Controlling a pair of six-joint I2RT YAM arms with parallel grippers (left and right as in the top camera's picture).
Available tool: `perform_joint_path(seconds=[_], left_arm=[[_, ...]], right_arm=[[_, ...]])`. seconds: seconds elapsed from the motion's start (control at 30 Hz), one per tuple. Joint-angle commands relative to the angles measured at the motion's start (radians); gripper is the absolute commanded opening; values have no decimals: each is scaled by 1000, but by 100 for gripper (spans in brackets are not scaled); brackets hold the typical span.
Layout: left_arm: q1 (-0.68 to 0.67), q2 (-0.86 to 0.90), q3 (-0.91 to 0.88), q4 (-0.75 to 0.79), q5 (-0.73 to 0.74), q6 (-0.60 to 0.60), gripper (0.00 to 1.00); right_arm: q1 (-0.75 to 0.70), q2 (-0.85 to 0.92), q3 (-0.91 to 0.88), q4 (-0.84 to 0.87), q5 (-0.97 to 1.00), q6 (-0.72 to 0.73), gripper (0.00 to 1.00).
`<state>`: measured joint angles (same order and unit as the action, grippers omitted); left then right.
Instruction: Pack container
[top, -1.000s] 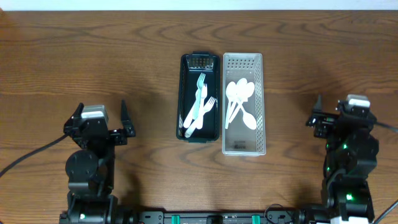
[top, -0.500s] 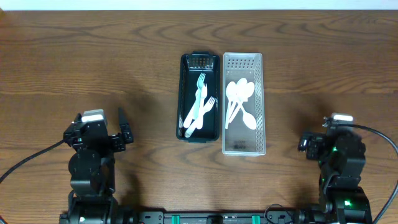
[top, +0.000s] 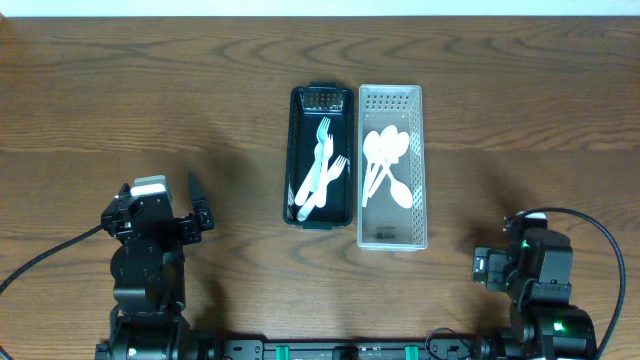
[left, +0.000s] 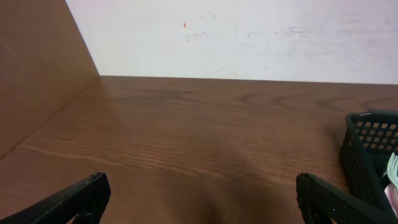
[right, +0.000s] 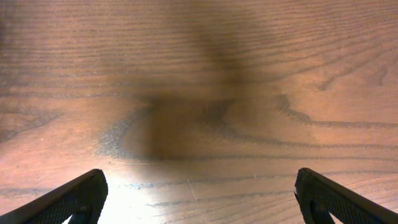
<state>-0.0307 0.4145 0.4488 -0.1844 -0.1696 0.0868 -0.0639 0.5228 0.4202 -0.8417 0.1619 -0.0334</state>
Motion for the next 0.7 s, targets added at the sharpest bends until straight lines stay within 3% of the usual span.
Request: perform_joint_path(seconds=[0.0,0.33,0.5,0.67], left_arm=[[2,2,-5,-2,-19,14,98],[2,2,-5,-2,-19,13,98],[2,2,-5,-2,-19,13,98],[2,2,-5,-2,-19,14,98]], right_arm=[[23,-55,-3,-13,6,14,99],[100,-453,-8,-42,-3,10,99],[147,-506,-106,297,-46,-2,99],[177,-507,-321,724,-66,-27,99]])
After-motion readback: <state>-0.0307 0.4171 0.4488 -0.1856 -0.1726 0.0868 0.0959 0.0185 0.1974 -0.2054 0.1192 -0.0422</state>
